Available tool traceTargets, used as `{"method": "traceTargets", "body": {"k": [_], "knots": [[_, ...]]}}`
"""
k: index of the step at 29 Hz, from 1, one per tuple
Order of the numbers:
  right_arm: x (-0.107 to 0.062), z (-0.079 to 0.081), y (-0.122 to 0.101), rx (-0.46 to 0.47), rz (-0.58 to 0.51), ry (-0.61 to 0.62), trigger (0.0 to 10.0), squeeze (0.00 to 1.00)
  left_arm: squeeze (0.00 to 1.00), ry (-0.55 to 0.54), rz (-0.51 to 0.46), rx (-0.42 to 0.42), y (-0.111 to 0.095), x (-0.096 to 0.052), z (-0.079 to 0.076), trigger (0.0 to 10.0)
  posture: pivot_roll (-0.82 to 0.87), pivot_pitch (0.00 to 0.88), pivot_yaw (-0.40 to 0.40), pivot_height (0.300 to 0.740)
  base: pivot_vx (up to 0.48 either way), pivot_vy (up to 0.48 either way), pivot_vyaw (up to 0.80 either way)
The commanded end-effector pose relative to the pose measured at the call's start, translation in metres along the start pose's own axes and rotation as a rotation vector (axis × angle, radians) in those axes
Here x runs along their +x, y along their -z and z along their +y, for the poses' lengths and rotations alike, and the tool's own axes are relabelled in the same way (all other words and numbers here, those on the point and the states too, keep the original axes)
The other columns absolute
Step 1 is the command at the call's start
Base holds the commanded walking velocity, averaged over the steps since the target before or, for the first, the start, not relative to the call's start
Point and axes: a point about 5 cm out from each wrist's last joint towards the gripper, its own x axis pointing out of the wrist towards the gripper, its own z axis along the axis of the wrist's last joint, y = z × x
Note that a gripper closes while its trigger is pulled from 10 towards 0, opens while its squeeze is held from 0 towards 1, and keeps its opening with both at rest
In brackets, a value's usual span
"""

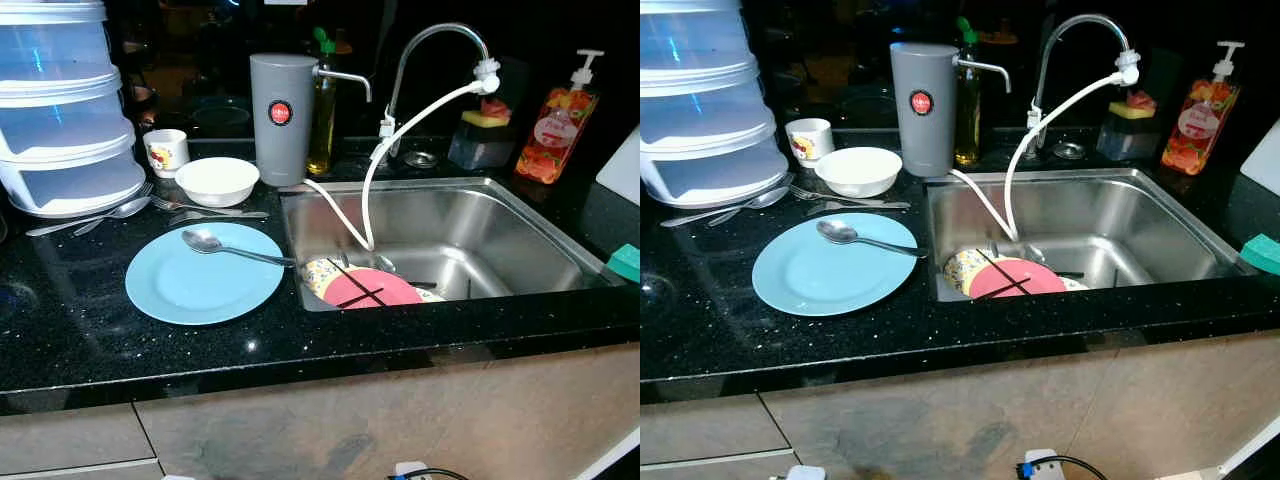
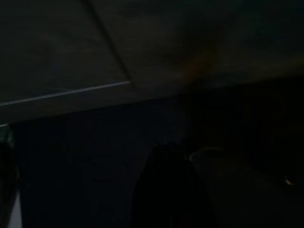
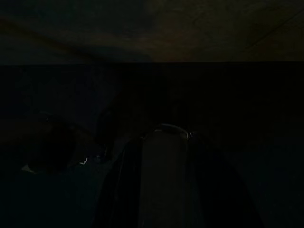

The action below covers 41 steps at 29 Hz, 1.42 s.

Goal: Kitchen organization

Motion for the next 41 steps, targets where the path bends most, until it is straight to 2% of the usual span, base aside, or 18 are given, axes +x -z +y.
{"method": "traceTargets", "body": {"k": [1,7,13,18,22,25,27,29,31,34,37,41], "knots": [[-0.001,-0.003,0.003,0.006,0.014,0.018,10.0,0.0,0.0,-0.004,0.02,0.004,0.004,-0.001,0.003,10.0,0.04,0.023,-0.027,0.74,0.0,0.0,0.0],[-0.002,-0.005,0.005,-0.004,0.021,0.008,10.0,0.0,0.0,-0.005,0.013,0.001,0.001,0.0,0.0,10.0,0.05,0.022,-0.035,0.74,0.0,0.0,0.0],[-0.002,-0.007,0.005,0.06,0.011,0.02,10.0,0.0,0.0,0.019,0.009,0.025,-0.001,0.002,-0.009,10.0,0.04,0.026,-0.029,0.74,0.0,0.0,0.0],[-0.002,-0.005,0.009,0.016,0.041,0.015,10.0,0.0,0.0,-0.003,0.005,0.01,-0.001,0.002,-0.009,10.0,0.05,0.032,-0.032,0.74,0.0,0.0,0.0],[-0.003,-0.004,0.011,0.142,0.047,-0.011,10.0,0.0,0.0,0.005,0.002,0.015,-0.003,0.003,-0.011,10.0,0.05,0.026,-0.039,0.74,0.0,0.0,0.0],[-0.002,-0.001,0.013,0.101,0.089,-0.059,10.0,0.0,0.0,-0.008,-0.002,0.005,-0.004,0.003,-0.01,10.0,0.06,0.02,-0.05,0.74,0.0,0.0,0.0],[-0.002,0.001,0.018,0.001,0.13,-0.053,10.0,0.0,0.0,-0.026,0.002,-0.003,-0.004,0.003,-0.007,10.0,0.05,0.025,-0.031,0.74,0.0,0.0,0.0],[-0.002,0.001,0.018,-0.02,0.13,-0.044,10.0,0.0,0.0,-0.026,0.004,-0.001,-0.004,0.003,-0.007,10.0,0.05,0.025,-0.031,0.74,0.0,0.0,0.0],[-0.001,-0.001,0.009,-0.111,0.072,-0.013,10.0,0.0,0.0,0.0,0.002,0.025,-0.004,0.003,-0.01,10.0,0.05,0.024,-0.041,0.74,0.0,0.0,0.0],[0.0,0.002,0.005,-0.072,0.047,-0.017,10.0,0.0,0.0,-0.017,-0.004,0.017,-0.003,0.002,-0.007,10.0,0.06,0.037,-0.033,0.74,0.0,0.0,0.0],[-0.001,0.001,0.009,-0.112,0.07,-0.015,10.0,0.0,0.0,-0.009,0.001,0.007,-0.001,0.002,-0.006,10.0,0.05,0.035,-0.019,0.74,0.0,0.0,0.0],[-0.002,-0.005,0.008,-0.05,0.052,0.03,10.0,0.0,0.0,0.023,0.011,0.057,0.001,0.001,-0.009,10.0,0.05,0.038,-0.028,0.74,0.0,0.0,0.0]]}}
